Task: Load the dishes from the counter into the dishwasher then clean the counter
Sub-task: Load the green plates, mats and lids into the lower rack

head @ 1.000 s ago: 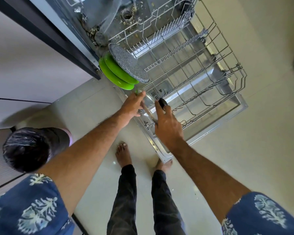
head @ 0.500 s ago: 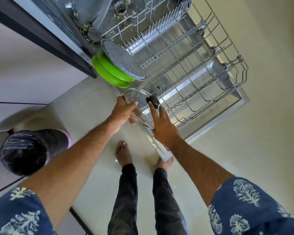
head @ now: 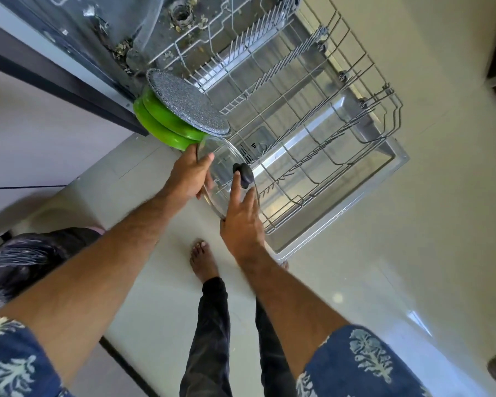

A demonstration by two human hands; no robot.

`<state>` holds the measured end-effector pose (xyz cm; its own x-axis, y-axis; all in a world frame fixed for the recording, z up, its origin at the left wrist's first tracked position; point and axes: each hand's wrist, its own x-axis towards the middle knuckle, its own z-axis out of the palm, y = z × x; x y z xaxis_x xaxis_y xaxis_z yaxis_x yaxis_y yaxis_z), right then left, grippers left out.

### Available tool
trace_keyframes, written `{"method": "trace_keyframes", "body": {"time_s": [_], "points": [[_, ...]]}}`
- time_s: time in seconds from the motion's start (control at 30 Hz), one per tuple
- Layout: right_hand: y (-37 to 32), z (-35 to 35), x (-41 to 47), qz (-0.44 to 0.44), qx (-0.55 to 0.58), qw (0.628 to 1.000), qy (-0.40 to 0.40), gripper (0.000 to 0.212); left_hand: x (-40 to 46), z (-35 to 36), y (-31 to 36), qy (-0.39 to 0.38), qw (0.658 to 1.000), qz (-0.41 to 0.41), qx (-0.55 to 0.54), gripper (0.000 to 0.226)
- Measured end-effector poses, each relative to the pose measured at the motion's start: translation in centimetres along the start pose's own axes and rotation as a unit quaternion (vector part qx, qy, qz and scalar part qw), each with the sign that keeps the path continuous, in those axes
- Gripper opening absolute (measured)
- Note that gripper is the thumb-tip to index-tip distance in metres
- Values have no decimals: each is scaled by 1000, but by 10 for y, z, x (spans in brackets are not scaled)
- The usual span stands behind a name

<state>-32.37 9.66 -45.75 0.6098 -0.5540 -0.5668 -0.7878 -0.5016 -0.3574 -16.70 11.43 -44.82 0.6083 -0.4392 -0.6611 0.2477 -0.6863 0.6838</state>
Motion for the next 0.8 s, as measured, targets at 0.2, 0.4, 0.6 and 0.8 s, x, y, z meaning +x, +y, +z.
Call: {"method": "trace_keyframes", "body": {"time_s": [0.2, 0.4, 0.6, 0.8], "points": [[14, -17, 5, -23, -44, 998, -25, 101, -8, 5, 3, -19, 999, -16, -23, 22], [-2, -36, 15, -4, -109, 993, -44, 92, 0, -3, 9, -8, 997, -64, -34, 31], [24, -33, 8, -53, -71, 995, -34, 97, -9, 11, 3, -11, 998, -53, -42, 11], [31, -24, 7, -76, -58, 995, -26, 100, -13, 11, -2, 3, 999, -44, -28, 18]]}}
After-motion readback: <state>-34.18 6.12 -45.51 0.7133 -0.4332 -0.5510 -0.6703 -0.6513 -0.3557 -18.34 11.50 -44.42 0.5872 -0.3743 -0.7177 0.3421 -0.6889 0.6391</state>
